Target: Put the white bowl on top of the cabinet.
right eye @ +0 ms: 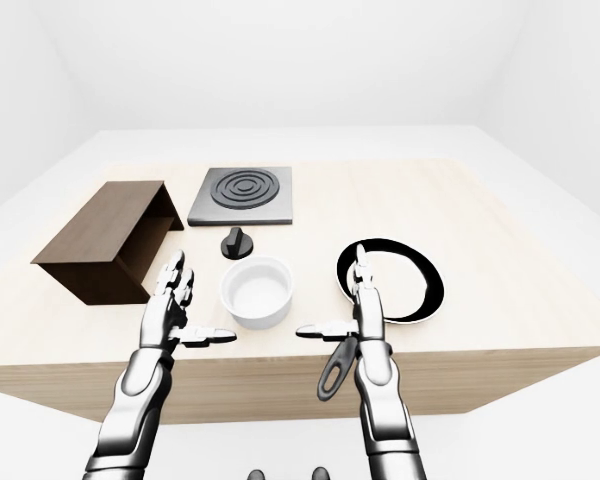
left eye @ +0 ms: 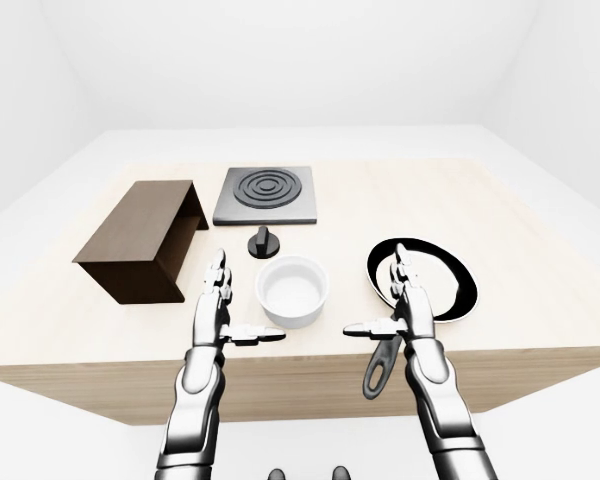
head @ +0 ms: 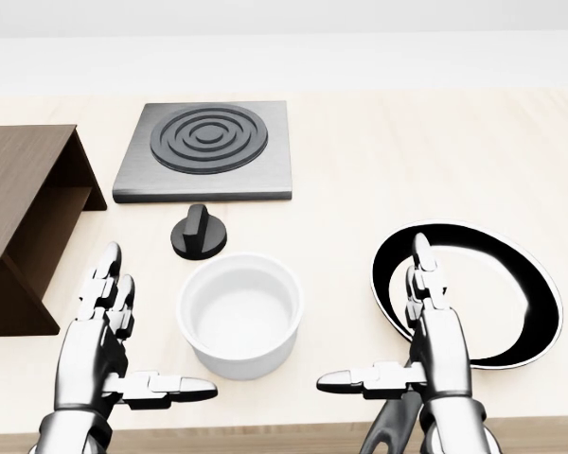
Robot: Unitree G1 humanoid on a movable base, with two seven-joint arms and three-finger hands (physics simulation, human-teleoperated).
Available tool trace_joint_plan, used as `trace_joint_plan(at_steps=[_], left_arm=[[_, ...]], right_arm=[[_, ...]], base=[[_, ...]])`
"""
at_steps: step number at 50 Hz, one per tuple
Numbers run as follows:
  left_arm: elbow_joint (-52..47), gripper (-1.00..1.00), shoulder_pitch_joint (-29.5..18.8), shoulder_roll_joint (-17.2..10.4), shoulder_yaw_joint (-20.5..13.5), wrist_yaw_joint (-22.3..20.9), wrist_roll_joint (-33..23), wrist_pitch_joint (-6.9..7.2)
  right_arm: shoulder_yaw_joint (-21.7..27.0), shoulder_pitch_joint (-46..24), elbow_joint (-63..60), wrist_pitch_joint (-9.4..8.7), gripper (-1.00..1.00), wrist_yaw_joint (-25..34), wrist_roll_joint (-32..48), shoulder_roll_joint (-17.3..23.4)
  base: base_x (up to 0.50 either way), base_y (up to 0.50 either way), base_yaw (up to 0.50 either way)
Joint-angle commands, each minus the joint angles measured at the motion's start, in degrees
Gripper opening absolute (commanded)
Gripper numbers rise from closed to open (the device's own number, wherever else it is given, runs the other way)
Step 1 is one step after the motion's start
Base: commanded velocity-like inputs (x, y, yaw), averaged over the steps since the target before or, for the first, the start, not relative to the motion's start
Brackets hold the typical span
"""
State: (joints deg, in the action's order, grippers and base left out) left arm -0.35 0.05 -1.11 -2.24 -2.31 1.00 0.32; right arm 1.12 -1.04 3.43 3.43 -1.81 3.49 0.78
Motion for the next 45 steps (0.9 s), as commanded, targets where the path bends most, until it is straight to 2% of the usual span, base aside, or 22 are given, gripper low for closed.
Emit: trace_joint_plan(at_steps=[1,9,34,36,37,41,44,45], left_arm=[[0.67,1.00,-0.29,-0.08,-0.10,-0.04,-0.07,-0.30],[0.52,1.00,-0.21,-0.14,-0.19,-0.15,0.05,-0.24],[0.98,1.00,-0.46,-0.13,-0.20,-0.11,-0.10,-0.35],[1.32,1.00,-0.65,-0.15,-0.21,-0.10,-0.08,-0.37],[1.61,1.00,-0.79,-0.12,-0.14,0.01,-0.22,-0.47],[2.41,1.00,-1.15,-0.01,0.25,0.36,-0.80,-0.42],[1.41,1.00,-0.95,0.14,0.67,0.88,-1.47,0.44],[0.48,1.00,-0.88,0.27,0.98,1.93,-2.62,1.13]], right_arm=[[-0.09,-0.03,0.36,0.47,1.00,-0.34,0.71,0.02],[-0.19,0.18,0.38,0.83,1.00,-0.50,1.02,-0.05],[-0.55,0.51,0.70,1.46,1.00,-0.38,1.65,-0.24],[-0.38,0.64,0.09,0.72,1.00,0.47,0.18,-0.34],[-0.47,0.80,0.08,1.52,1.00,-0.41,1.09,-0.31],[-0.42,0.89,0.05,1.55,1.00,-0.56,0.99,-0.29],[0.04,0.80,-0.95,0.43,1.00,-0.49,0.57,-0.05],[0.68,0.61,-1.89,-0.64,1.00,-0.60,0.12,0.16]], base=[[0.00,0.00,0.00],[0.00,0.13,0.00],[0.00,0.34,0.00],[0.00,0.00,0.00],[0.00,0.00,0.00],[0.00,0.00,0.00],[0.00,0.00,0.00],[0.00,0.00,0.00]])
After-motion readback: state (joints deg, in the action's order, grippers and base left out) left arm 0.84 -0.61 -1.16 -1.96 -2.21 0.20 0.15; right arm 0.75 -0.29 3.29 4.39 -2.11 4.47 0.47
